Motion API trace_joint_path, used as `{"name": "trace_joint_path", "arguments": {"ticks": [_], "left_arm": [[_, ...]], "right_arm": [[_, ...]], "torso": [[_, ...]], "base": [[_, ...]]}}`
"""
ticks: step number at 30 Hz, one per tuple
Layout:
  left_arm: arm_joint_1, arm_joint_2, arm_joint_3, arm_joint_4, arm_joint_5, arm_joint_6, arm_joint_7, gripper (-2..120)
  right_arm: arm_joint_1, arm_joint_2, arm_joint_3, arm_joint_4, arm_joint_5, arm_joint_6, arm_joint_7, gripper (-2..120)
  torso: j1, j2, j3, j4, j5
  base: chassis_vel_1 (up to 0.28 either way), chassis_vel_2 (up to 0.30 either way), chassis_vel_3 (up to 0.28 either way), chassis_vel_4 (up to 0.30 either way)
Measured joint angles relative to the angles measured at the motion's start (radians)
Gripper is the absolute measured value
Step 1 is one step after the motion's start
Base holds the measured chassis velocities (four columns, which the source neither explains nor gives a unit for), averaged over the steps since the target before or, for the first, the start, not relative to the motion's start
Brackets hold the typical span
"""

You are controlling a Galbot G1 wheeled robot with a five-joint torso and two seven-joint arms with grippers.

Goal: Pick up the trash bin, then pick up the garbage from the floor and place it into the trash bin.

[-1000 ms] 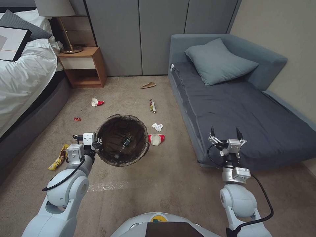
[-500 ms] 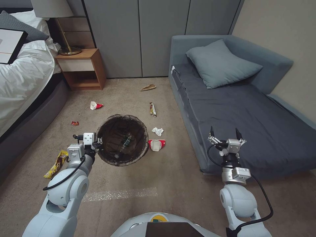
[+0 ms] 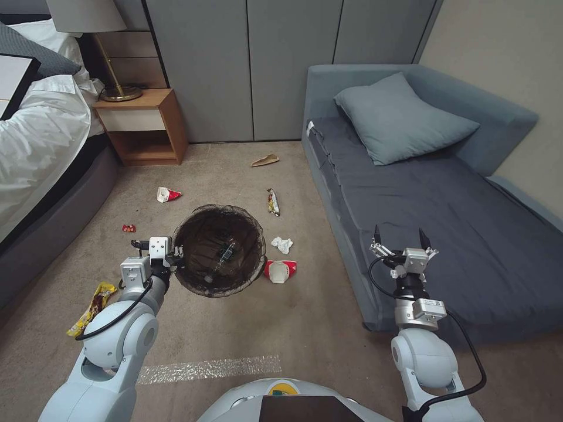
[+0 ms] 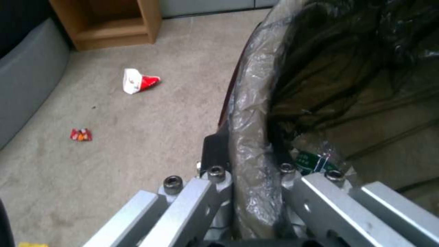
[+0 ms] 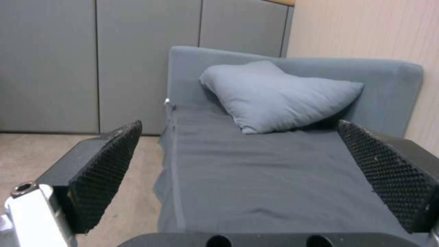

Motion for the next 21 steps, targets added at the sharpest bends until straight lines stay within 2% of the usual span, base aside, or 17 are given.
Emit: {"name": "trace_joint_path", "arguments": {"ticks": [21], "left_arm": [[-0.001, -0.007, -0.004, 0.001, 0.004, -0.001, 0.000, 3]], "right_arm": [[0.004, 0.000, 0.003, -0.008, -0.002, 0.003, 0.003, 100]], "torso": [[0.000, 0.000, 0.000, 0.0000, 0.0001]], "base": [[-0.089, 0.088, 0.085, -0.091]]}}
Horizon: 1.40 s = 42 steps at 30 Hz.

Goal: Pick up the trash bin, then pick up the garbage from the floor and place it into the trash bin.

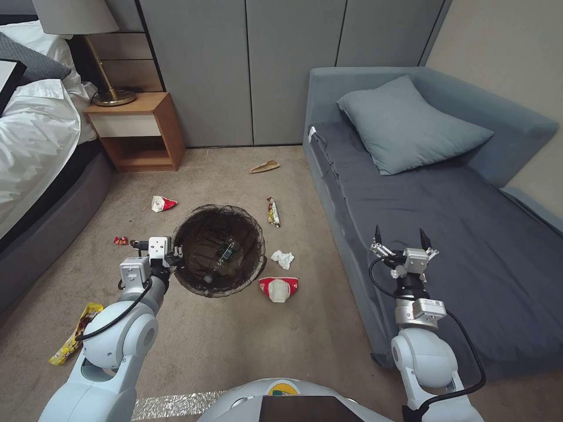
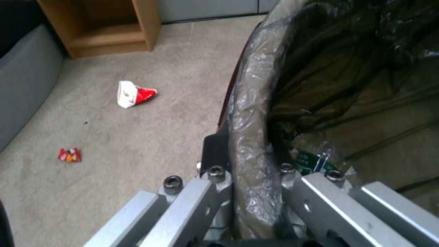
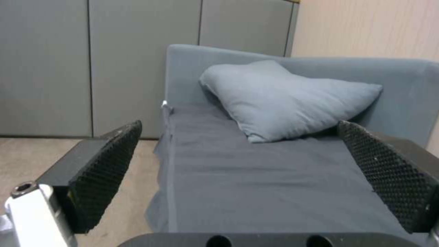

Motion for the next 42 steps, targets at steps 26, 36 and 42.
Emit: {"name": "trace_joint_path", "arguments": {"ticks": [26, 36, 42], "left_arm": [[-0.007, -0.003, 0.000, 0.014, -0.001, -0.011, 0.002, 3], [-0.007, 0.004, -0.001, 0.008, -0.008, 0.000, 0.004, 3], [-0.008, 0.007, -0.001, 0.005, -0.013, 0.005, 0.002, 3]], "right_arm": [[0.014, -0.001, -0.002, -0.017, 0.006, 0.007, 0.017, 100], [0.015, 0.000, -0.005, -0.020, 0.005, 0.007, 0.020, 100], [0.013, 0.000, -0.005, -0.020, 0.004, 0.008, 0.021, 100]], "torso": [[0.000, 0.000, 0.000, 0.0000, 0.0000], [0.000, 0.000, 0.000, 0.0000, 0.0000], [0.000, 0.000, 0.000, 0.0000, 0.0000]], "base": [[-0.054, 0.056, 0.054, -0.059], [0.000, 0.000, 0.000, 0.000], [0.000, 0.000, 0.000, 0.000]]}}
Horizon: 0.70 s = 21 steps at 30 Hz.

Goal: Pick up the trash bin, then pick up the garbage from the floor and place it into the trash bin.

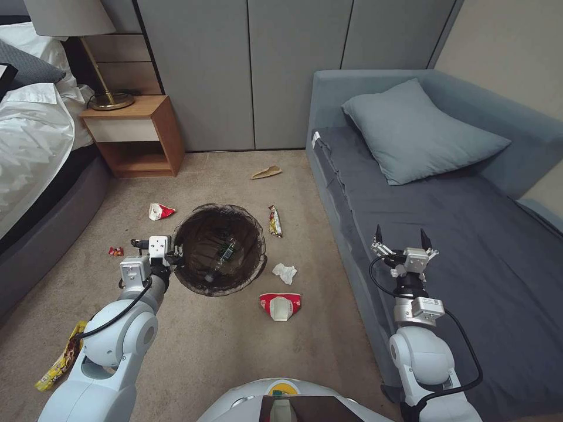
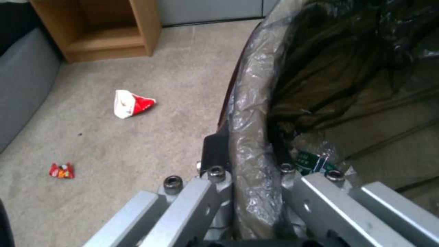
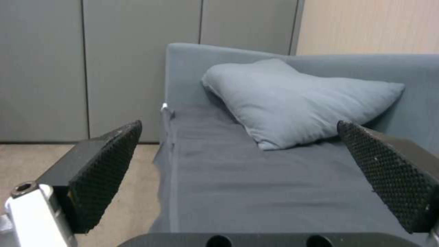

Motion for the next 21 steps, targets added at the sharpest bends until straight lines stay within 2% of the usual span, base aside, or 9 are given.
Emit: {"name": "trace_joint_path", "arguments": {"ticks": [21], "left_arm": [[0.005, -0.004, -0.004, -0.003, 0.001, 0.000, 0.010, 3]], "right_arm": [[0.001, -0.002, 0.002, -0.003, -0.001, 0.002, 0.001, 100]], "torso": [[0.000, 0.000, 0.000, 0.0001, 0.0000]], "base": [[0.000, 0.000, 0.000, 0.000]]}}
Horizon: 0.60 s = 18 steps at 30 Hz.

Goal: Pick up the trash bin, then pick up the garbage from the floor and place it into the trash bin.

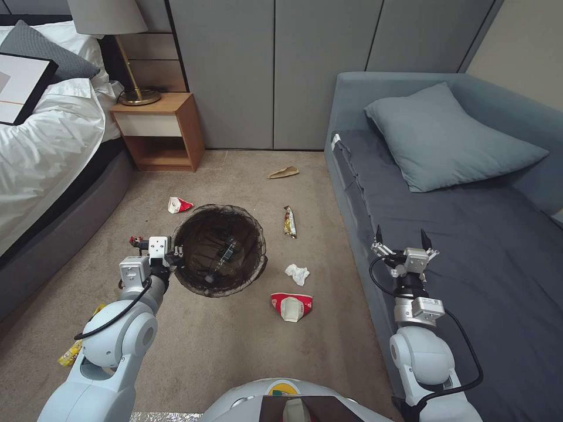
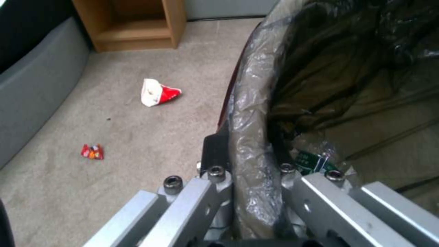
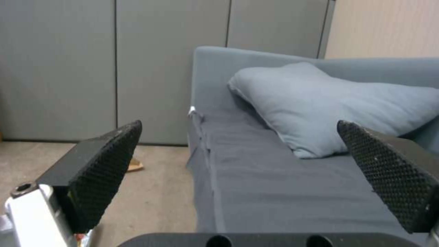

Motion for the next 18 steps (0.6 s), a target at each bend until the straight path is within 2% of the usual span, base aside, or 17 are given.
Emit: {"name": "trace_joint_path", "arguments": {"ticks": [18], "left_arm": [[-0.002, 0.000, -0.001, 0.003, 0.000, 0.000, 0.008, 3]], "right_arm": [[0.006, -0.001, 0.002, -0.005, 0.001, 0.000, 0.002, 100]], "torso": [[0.000, 0.000, 0.000, 0.0000, 0.0000]], "base": [[0.000, 0.000, 0.000, 0.000]]}}
